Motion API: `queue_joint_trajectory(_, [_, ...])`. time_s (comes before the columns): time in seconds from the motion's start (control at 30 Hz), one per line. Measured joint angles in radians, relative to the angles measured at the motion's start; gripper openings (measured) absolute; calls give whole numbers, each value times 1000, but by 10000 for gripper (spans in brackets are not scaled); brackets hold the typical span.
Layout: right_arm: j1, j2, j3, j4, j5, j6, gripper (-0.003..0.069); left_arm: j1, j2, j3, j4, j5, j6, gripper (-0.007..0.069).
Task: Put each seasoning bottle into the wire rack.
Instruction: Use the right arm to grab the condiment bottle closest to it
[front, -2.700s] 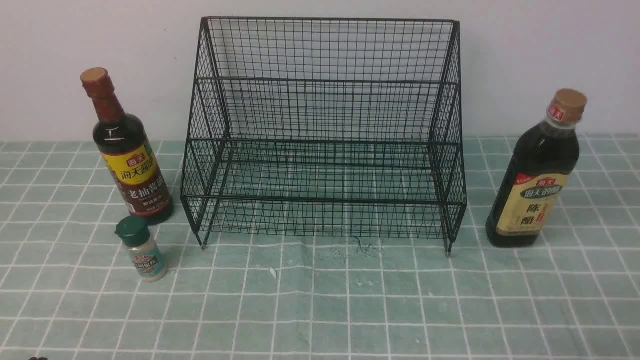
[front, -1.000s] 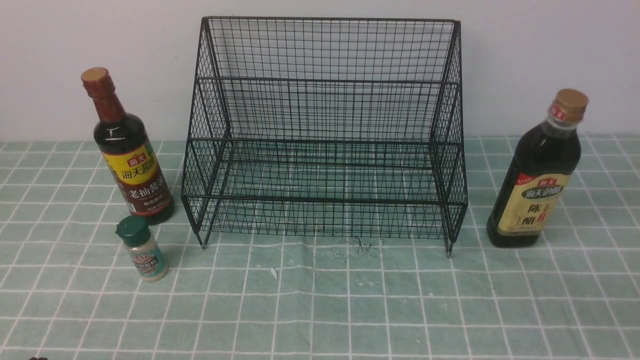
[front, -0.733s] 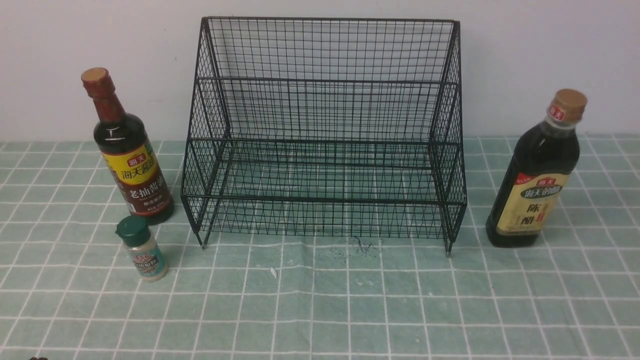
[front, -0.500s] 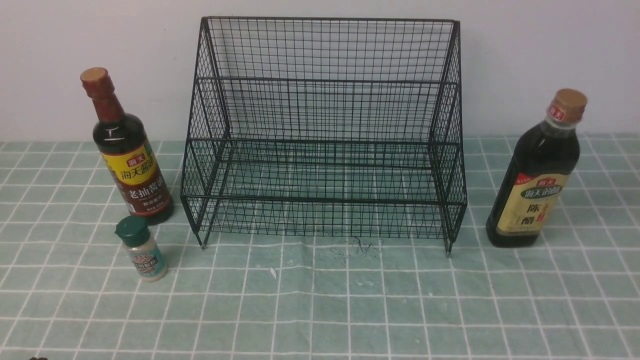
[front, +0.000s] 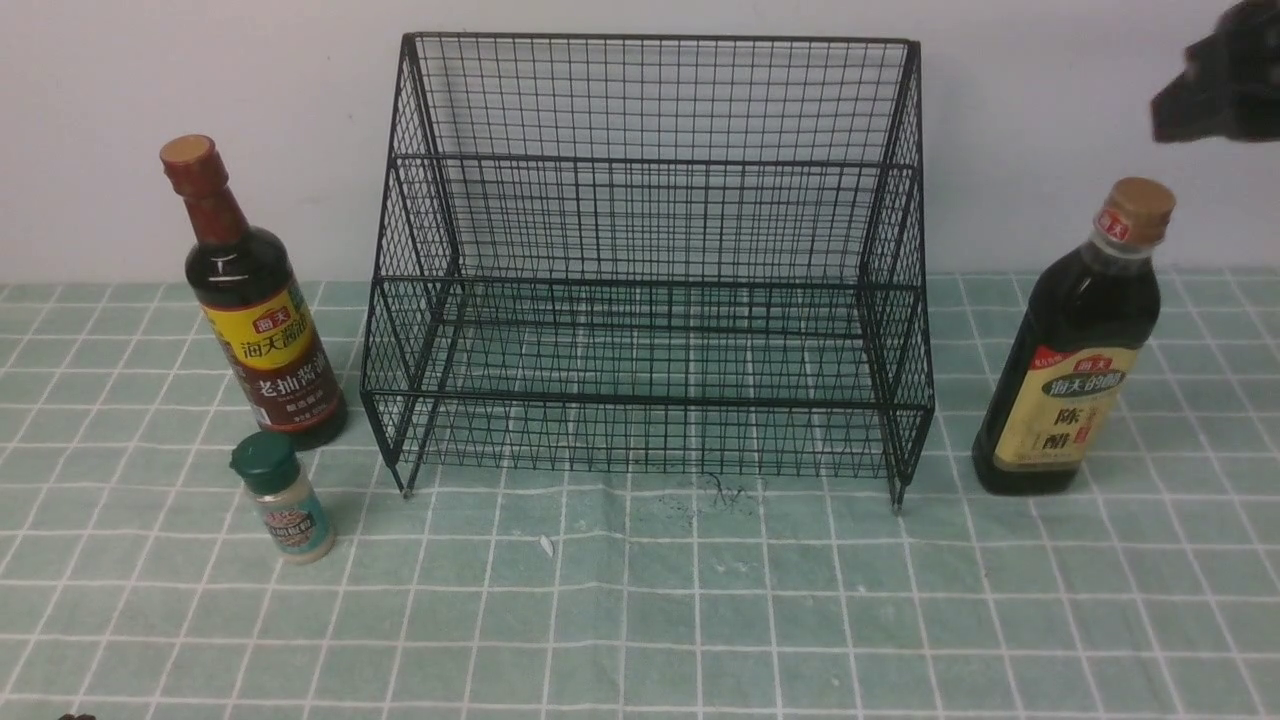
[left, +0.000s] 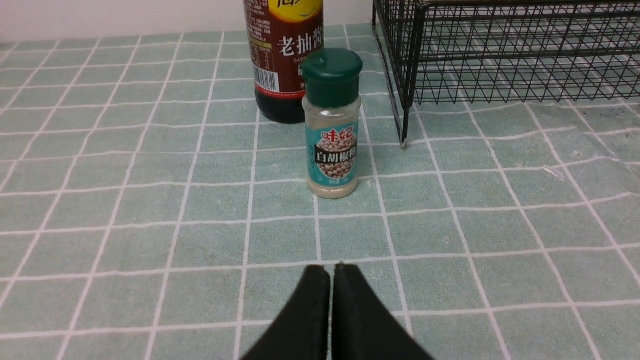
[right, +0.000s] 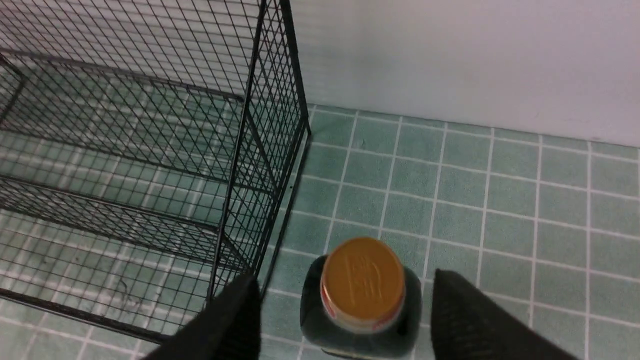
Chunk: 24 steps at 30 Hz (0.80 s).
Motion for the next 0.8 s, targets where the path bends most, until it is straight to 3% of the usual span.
queue_joint_trajectory(0.03, [27, 48, -3, -45, -1, 15, 509, 0, 0, 0, 0, 0, 0, -6])
queue_joint_trajectory(0.13, [52, 112, -3, -103, -1, 72, 574, 0, 0, 0, 0, 0, 0, -6])
queue_joint_trajectory(0.3, [58, 167, -3, -185, 1, 161, 592, 0, 0, 0, 0, 0, 0, -6])
queue_joint_trajectory(0.43, [58, 186, -3, -212, 1, 172, 493, 0, 0, 0, 0, 0, 0, -6])
queue_joint_trajectory(0.53, [59, 187, -3, -208, 6, 158, 320, 0, 0, 0, 0, 0, 0, -6])
queue_joint_trajectory(0.8, [59, 142, -48, -188, 140, 105, 335, 0, 0, 0, 0, 0, 0, -6])
